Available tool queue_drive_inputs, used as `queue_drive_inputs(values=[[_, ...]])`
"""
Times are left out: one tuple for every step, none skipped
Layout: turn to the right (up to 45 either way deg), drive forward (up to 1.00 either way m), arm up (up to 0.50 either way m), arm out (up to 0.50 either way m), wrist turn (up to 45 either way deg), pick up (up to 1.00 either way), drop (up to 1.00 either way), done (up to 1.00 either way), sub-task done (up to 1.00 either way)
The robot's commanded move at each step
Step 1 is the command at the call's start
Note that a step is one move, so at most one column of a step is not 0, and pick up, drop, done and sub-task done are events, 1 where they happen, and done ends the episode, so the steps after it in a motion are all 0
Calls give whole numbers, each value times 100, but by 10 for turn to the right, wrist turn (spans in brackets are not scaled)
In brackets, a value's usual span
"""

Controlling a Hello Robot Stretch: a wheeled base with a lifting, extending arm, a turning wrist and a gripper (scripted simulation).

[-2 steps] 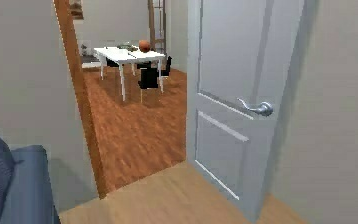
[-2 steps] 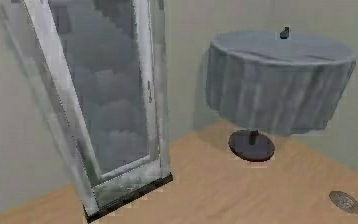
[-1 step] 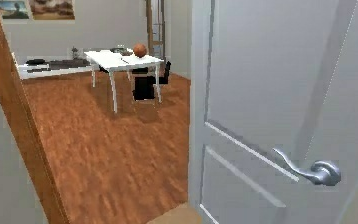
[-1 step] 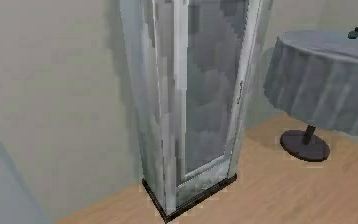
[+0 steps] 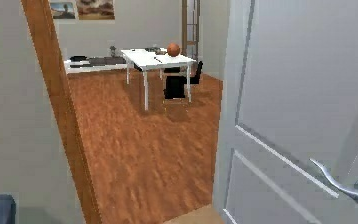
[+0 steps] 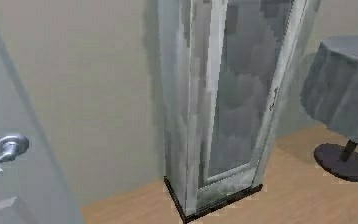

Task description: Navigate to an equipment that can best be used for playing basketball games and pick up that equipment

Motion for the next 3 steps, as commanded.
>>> queue_drive_inputs(values=[[0,100,0,0,0,0,0,0,0],[-60,0,0,0,0,0,0,0,0],[0,15,0,0,0,0,0,0,0]])
